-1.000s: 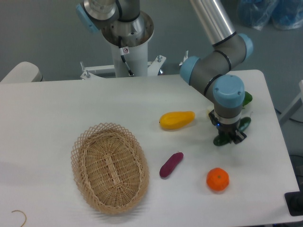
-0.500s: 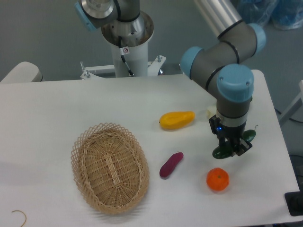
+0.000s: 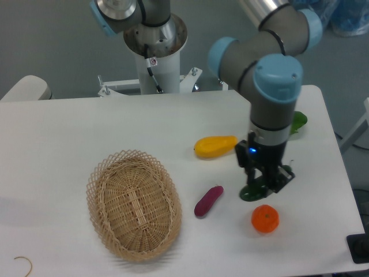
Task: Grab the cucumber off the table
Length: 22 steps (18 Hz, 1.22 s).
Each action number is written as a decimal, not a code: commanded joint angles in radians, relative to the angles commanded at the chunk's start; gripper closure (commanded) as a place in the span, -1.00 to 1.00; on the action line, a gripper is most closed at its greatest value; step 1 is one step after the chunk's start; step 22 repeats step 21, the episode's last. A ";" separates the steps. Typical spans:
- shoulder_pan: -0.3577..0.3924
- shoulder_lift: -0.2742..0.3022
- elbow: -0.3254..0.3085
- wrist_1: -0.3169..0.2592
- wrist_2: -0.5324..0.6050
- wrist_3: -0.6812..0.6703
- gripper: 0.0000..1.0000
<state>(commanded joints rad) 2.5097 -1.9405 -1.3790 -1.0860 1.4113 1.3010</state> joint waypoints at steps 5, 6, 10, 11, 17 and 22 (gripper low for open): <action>-0.017 0.009 -0.005 0.000 0.000 -0.023 0.26; -0.023 0.012 -0.003 0.000 -0.002 -0.032 0.26; -0.043 0.009 0.002 0.003 -0.002 -0.075 0.26; -0.043 0.011 0.002 0.003 -0.002 -0.077 0.26; -0.046 0.014 0.002 0.002 -0.003 -0.077 0.26; -0.046 0.014 0.002 0.002 -0.003 -0.077 0.26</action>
